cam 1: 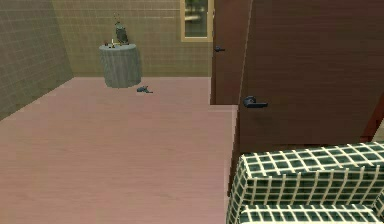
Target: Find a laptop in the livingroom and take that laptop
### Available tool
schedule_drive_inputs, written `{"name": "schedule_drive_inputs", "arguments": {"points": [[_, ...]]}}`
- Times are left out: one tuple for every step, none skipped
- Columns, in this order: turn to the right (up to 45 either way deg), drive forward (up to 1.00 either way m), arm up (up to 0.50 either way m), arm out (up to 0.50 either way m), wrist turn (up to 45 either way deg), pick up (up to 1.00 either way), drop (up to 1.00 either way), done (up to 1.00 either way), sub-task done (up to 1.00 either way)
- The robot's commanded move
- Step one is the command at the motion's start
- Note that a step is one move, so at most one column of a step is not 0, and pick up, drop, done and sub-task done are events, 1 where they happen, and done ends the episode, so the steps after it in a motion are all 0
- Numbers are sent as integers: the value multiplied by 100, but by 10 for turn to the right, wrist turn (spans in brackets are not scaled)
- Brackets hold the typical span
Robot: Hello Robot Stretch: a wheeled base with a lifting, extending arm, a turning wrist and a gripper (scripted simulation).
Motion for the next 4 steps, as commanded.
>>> {"name": "schedule_drive_inputs", "arguments": {"points": [[0,0,50,0,0,0,0,0,0],[0,0,10,0,0,0,0,0,0],[0,0,0,0,450,0,0,0,0],[0,0,0,0,450,0,0,0,0]]}}
